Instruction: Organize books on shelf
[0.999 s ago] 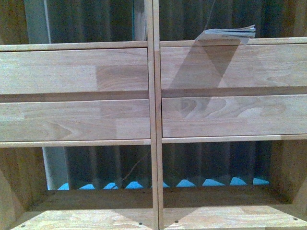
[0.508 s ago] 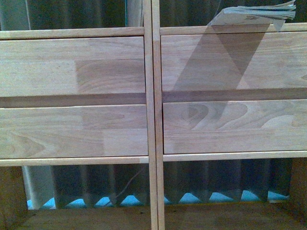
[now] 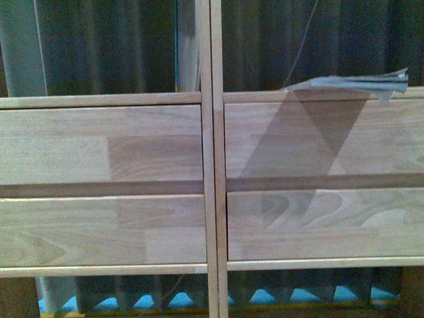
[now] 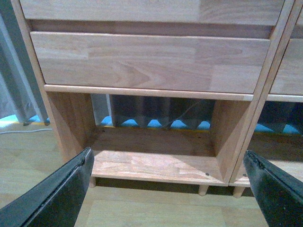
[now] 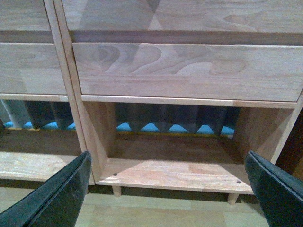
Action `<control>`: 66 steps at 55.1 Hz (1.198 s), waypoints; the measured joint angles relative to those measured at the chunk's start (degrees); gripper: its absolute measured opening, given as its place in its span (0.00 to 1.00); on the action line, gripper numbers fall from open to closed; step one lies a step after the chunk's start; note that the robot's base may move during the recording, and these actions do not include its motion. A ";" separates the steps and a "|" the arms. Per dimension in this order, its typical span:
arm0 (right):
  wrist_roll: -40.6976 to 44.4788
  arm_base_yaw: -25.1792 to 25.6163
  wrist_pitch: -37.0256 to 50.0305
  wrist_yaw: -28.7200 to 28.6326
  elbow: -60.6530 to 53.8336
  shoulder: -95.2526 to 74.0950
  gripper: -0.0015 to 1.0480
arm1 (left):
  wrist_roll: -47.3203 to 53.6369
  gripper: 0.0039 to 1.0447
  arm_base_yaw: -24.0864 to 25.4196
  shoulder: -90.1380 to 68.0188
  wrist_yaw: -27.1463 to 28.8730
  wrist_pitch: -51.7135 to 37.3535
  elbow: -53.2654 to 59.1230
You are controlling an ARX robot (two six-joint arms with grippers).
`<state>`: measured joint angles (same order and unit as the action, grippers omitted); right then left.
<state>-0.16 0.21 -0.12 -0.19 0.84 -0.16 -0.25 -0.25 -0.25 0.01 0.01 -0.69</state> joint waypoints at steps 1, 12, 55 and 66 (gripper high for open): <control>0.02 0.00 0.00 0.00 0.00 0.00 0.93 | 0.02 0.93 0.00 0.00 0.00 0.00 0.00; 0.00 0.00 0.02 0.00 0.00 0.00 0.93 | 0.02 0.93 0.00 0.00 0.00 0.00 0.00; -69.31 -3.80 41.29 -9.57 43.65 -81.50 0.93 | 0.02 0.93 0.00 0.00 -0.02 0.00 0.00; -75.87 -3.72 39.93 -4.83 52.63 -89.11 0.93 | 0.02 0.93 0.00 0.00 0.00 0.00 0.00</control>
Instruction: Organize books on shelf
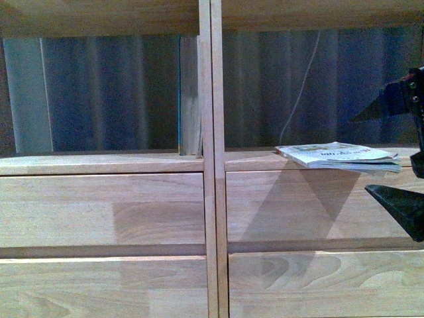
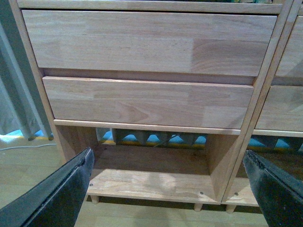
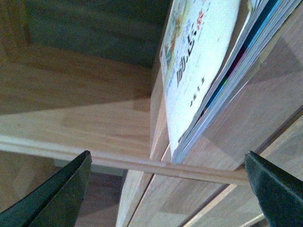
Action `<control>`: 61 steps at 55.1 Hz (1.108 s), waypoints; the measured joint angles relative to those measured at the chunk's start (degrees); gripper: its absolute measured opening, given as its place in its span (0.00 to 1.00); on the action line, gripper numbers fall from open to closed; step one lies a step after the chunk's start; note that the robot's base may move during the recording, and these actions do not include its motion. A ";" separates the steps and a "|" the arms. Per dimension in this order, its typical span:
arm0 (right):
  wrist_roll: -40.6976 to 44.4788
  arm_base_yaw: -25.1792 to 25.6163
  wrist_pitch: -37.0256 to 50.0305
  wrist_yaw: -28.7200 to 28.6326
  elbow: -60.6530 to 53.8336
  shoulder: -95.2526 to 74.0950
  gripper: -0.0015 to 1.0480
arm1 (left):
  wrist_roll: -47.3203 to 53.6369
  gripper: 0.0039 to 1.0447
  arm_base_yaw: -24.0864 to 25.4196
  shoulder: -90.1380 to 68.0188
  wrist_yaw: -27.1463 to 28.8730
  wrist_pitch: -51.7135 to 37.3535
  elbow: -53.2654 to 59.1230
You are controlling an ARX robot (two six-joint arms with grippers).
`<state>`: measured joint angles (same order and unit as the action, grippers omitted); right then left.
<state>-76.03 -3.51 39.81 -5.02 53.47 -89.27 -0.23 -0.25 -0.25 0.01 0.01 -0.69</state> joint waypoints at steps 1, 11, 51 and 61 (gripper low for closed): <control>-0.57 0.00 -0.37 0.39 0.68 -0.59 0.93 | 0.00 0.93 0.00 0.00 0.00 0.00 0.00; -3.13 -0.20 -2.75 2.56 4.98 -4.39 0.93 | 0.00 0.93 0.00 0.00 0.00 0.00 0.00; -5.03 1.27 -6.78 6.40 16.94 -11.47 0.93 | 0.00 0.93 0.00 0.00 0.00 0.00 0.00; -4.46 1.55 -7.32 6.54 17.62 -11.63 0.82 | 0.00 0.93 0.00 0.00 0.00 0.00 0.00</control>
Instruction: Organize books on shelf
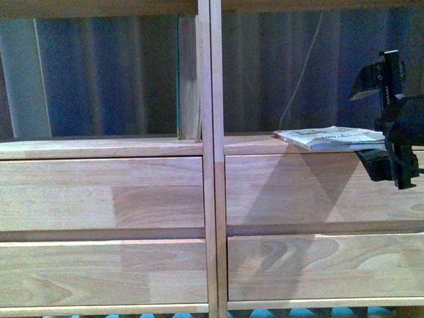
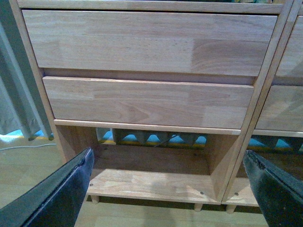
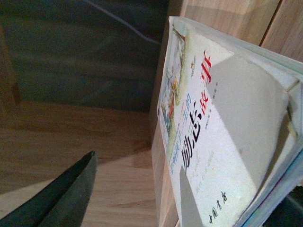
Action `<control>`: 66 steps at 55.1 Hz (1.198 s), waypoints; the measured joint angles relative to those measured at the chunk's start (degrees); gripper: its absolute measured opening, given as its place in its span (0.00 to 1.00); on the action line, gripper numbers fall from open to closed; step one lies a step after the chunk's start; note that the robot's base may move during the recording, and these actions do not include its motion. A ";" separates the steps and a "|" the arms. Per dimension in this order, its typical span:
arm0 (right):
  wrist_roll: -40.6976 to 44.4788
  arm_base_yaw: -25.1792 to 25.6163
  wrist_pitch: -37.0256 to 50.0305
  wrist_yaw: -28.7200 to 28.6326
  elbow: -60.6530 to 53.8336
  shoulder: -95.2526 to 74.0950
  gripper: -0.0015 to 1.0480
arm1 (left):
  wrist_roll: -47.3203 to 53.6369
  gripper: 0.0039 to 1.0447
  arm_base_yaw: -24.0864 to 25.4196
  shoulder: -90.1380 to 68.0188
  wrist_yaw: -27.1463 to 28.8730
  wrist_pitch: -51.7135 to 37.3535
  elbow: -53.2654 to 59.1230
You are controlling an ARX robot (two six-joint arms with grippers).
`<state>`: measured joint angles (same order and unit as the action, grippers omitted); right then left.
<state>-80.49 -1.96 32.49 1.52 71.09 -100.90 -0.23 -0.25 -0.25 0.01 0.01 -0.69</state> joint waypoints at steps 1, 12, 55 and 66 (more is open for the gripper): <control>0.13 0.00 -0.07 0.00 0.00 0.00 0.80 | 0.00 0.93 0.00 0.00 0.00 0.00 0.00; 2.08 -0.02 -0.15 0.04 -0.02 -0.02 0.49 | 0.00 0.93 0.00 0.00 0.00 0.00 0.00; -2.05 2.71 8.87 -9.81 -8.13 8.13 0.07 | -4.61 0.93 24.81 -29.77 -46.05 -26.58 -11.39; -3.30 4.66 12.39 -14.93 -9.53 15.85 0.07 | -7.32 0.93 24.50 -49.59 -40.65 -33.29 -26.56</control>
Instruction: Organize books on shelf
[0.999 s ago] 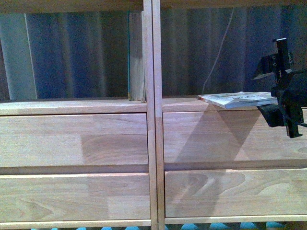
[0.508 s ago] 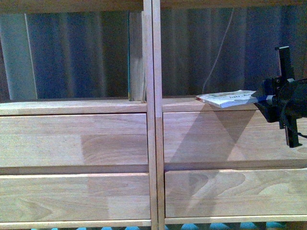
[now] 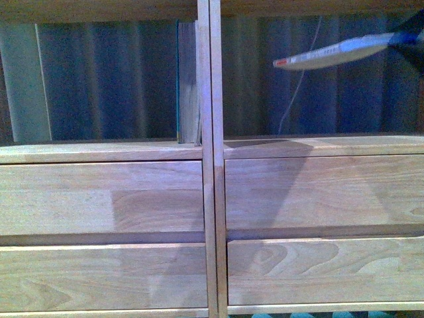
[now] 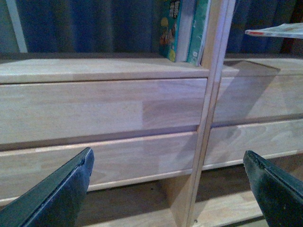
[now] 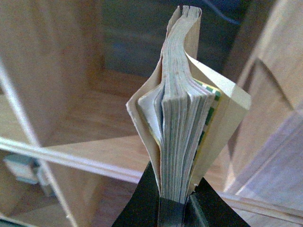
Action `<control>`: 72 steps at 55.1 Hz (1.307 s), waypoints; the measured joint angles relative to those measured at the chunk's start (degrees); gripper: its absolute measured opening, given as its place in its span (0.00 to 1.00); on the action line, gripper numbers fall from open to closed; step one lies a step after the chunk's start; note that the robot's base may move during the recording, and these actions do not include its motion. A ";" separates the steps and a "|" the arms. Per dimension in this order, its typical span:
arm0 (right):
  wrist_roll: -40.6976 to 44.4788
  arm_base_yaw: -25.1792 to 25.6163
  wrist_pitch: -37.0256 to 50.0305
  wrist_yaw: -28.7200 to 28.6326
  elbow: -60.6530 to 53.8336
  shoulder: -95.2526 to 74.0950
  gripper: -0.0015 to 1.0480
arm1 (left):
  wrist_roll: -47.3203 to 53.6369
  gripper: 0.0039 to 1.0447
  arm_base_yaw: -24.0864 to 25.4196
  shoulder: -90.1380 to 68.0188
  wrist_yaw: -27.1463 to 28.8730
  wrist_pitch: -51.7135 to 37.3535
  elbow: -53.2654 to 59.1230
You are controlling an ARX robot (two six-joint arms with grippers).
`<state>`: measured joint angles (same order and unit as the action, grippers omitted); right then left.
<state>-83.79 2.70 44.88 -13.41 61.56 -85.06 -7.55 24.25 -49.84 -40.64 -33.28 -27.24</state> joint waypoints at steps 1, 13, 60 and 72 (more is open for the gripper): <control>-0.39 0.22 0.44 -0.55 -0.24 0.85 0.07 | -0.50 0.93 -0.22 -1.33 0.28 -0.04 -1.33; -1.68 0.50 4.00 -6.29 -1.57 7.13 0.07 | -10.67 0.93 -5.60 -14.25 -1.77 5.20 -16.63; 2.03 -16.31 19.26 -12.57 -8.85 10.47 0.07 | -38.42 0.93 -39.21 -27.39 1.16 4.81 -43.21; 2.03 -16.20 20.41 -12.52 -9.79 11.02 0.07 | -41.09 0.61 -41.31 -29.64 1.40 4.31 -47.80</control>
<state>-81.76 -13.50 65.30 -25.93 51.77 -74.04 -48.64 -17.06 -79.48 -39.24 -28.97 -75.05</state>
